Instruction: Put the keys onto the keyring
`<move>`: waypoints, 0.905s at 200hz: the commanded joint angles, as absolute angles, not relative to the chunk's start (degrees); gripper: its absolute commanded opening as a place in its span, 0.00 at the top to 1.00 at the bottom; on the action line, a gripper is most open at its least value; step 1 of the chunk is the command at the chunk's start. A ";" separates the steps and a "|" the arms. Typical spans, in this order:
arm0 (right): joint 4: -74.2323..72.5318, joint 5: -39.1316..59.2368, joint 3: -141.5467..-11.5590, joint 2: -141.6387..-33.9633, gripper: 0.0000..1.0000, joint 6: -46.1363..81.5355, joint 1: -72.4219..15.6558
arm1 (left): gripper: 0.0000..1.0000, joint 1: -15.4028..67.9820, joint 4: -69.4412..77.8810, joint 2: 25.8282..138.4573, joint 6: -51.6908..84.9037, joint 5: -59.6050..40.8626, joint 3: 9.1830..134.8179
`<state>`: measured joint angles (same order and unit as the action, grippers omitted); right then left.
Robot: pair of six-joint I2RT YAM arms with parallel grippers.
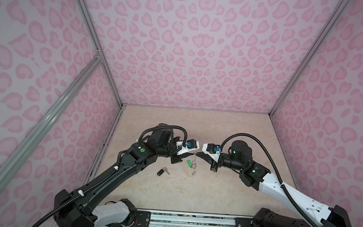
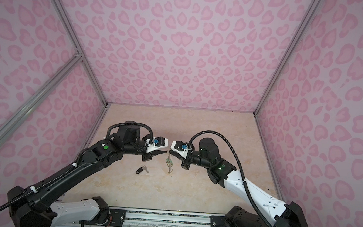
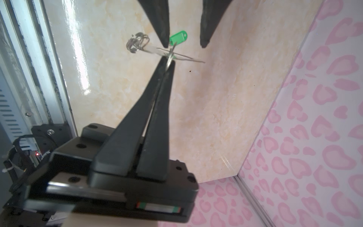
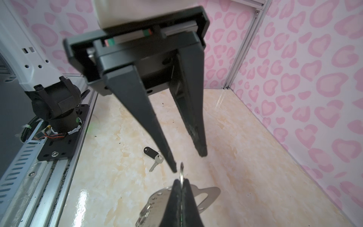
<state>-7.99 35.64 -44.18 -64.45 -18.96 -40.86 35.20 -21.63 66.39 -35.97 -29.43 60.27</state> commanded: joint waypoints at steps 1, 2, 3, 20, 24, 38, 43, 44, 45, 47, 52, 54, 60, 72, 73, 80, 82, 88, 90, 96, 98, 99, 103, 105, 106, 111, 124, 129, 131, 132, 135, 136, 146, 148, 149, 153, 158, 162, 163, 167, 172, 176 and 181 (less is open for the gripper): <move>-13.78 36.75 -43.15 -63.94 1.00 -16.57 -40.91 | 0.70 33.04 -12.92 64.84 -29.93 -38.74 57.06; -13.92 36.74 -43.11 -63.92 1.00 -16.50 -40.84 | 0.70 33.00 -12.66 64.81 -29.86 -38.92 56.92; -14.08 36.74 -43.00 -63.91 1.00 -16.42 -40.81 | 0.70 32.93 -12.52 64.70 -29.65 -39.15 56.72; -15.91 37.43 -42.54 -63.81 1.00 -15.57 -40.80 | 0.71 32.05 -7.63 63.43 -27.17 -41.93 53.68; -16.06 37.67 -42.57 -63.81 1.00 -15.58 -40.78 | 0.71 31.85 -6.74 63.15 -26.89 -42.63 53.11; -16.17 38.09 -42.78 -64.06 1.00 -15.48 -40.78 | 0.73 31.49 -5.23 62.87 -26.16 -44.04 52.09; -16.22 38.30 -42.94 -64.12 1.00 -15.47 -40.78 | 0.73 31.38 -4.92 62.93 -25.92 -44.50 51.86; -16.24 38.36 -43.00 -64.14 1.00 -15.47 -40.78 | 0.73 31.38 -4.83 62.93 -25.92 -44.62 51.82; -16.25 38.38 -42.99 -64.15 1.00 -15.47 -40.78 | 0.73 31.33 -4.79 62.93 -25.88 -44.68 51.75; -16.24 38.47 -43.03 -64.16 1.00 -15.47 -40.78 | 0.73 31.30 -4.56 62.89 -25.72 -44.88 51.59; -16.34 38.77 -43.12 -64.24 1.00 -15.42 -40.78 | 0.74 31.21 -4.00 62.85 -25.32 -45.17 51.28; -16.32 38.87 -43.15 -64.29 1.00 -15.44 -40.78 | 0.74 31.14 -3.83 62.84 -25.21 -45.39 51.14; -16.25 39.21 -43.32 -64.34 1.00 -15.41 -40.77 | 0.75 30.99 -2.93 62.84 -24.88 -45.90 50.70; -16.09 39.68 -43.65 -64.51 1.00 -15.38 -40.78 | 0.76 30.85 -1.56 62.92 -24.19 -46.53 49.98; -16.09 39.70 -43.67 -64.51 1.00 -15.38 -40.78 | 0.76 30.85 -1.48 62.92 -24.14 -46.60 49.95; -16.07 39.90 -43.68 -64.47 1.00 -15.44 -40.78 | 0.76 30.78 -1.24 63.01 -24.00 -46.92 49.77; -16.06 39.97 -43.75 -64.43 1.00 -15.44 -40.78 | 0.77 30.77 -1.17 63.06 -23.99 -47.06 49.75; -16.00 40.06 -43.80 -64.44 1.00 -15.39 -40.78 | 0.77 30.76 -1.21 63.18 -24.00 -47.36 49.66; -15.93 40.07 -43.82 -64.47 1.00 -15.38 -40.76 | 0.77 30.76 -1.20 63.23 -24.04 -47.37 49.66; -15.75 40.16 -43.94 -64.46 1.00 -15.39 -40.78 | 0.78 30.76 -1.23 63.36 -24.07 -47.67 49.74; -15.74 40.17 -44.01 -64.48 1.00 -15.38 -40.83 | 0.78 30.76 -1.30 63.43 -24.12 -47.78 49.75; -15.69 40.17 -43.98 -64.49 1.00 -15.43 -40.76 | 0.78 30.76 -1.31 63.44 -24.15 -47.84 49.75; -15.64 40.24 -44.07 -64.51 1.00 -15.41 -40.78 | 0.79 30.76 -1.39 63.52 -24.23 -48.02 49.82; -15.55 40.30 -44.09 -64.51 1.00 -15.39 -40.78 | 0.79 30.76 -1.45 63.54 -24.30 -48.17 49.83; -15.51 40.32 -44.15 -64.47 1.00 -15.43 -40.78 | 0.79 30.76 -1.47 63.54 -24.28 -48.21 49.83; -15.43 40.42 -44.25 -64.51 1.00 -15.47 -40.79 | 0.79 30.76 -1.49 63.63 -24.30 -48.53 49.83; -15.08 40.79 -44.45 -64.60 1.00 -15.55 -40.78 | 0.80 30.76 -1.58 63.72 -24.43 -49.16 49.89; -14.98 40.91 -44.63 -64.64 1.00 -15.61 -40.78 | 0.80 30.76 -1.67 63.81 -24.58 -49.51 49.92; -14.86 41.01 -44.67 -64.68 1.00 -15.57 -40.74 | 0.80 30.76 -1.71 63.81 -24.60 -49.60 49.92; -14.81 41.07 -44.70 -64.68 1.00 -15.61 -40.76 | 0.80 30.76 -1.78 63.81 -24.65 -49.63 49.92; -14.77 41.25 -44.85 -64.76 1.00 -15.56 -40.78 | 0.81 30.76 -1.76 63.81 -24.76 -49.84 49.97; -14.72 41.28 -44.88 -64.77 1.00 -15.56 -40.78 | 0.80 30.76 -1.76 63.81 -24.82 -49.88 49.99; -14.33 41.70 -45.10 -65.04 1.00 -15.64 -40.74 | 0.81 30.76 -1.76 63.90 -24.87 -50.42 50.01; -14.33 41.72 -45.18 -65.08 1.00 -15.73 -40.76 | 0.81 30.76 -1.76 63.90 -24.87 -50.51 50.08; -14.28 41.74 -45.22 -65.10 1.00 -15.73 -40.77 | 0.81 30.76 -1.76 63.90 -24.87 -50.57 50.09; -14.11 41.91 -45.30 -65.21 1.00 -15.74 -40.78 | 0.82 30.76 -1.76 63.90 -24.87 -50.74 50.10; -14.07 42.01 -45.41 -65.37 1.00 -15.73 -40.76 | 0.83 30.76 -1.76 63.90 -24.98 -51.00 50.18; -14.18 42.08 -45.38 -65.39 1.00 -15.73 -40.78 | 0.84 30.76 -1.80 63.90 -25.01 -51.14 50.19; -14.11 42.09 -45.36 -65.46 1.00 -15.78 -40.78 | 0.85 30.76 -1.82 63.85 -25.07 -51.19 50.19; -14.15 42.18 -45.44 -65.52 1.00 -15.78 -40.77 | 0.86 30.78 -1.77 63.81 -25.06 -51.25 50.19; -14.11 42.32 -45.57 -65.61 1.00 -15.73 -40.78 | 0.88 30.84 -1.68 63.81 -25.11 -51.25 50.19; -14.02 42.42 -45.61 -65.69 1.00 -15.74 -40.74 | 0.89 30.83 -1.75 63.73 -25.14 -51.24 50.19; -13.90 42.53 -45.69 -65.80 1.00 -15.82 -40.82 | 0.90 30.85 -1.77 63.72 -25.27 -51.28 50.22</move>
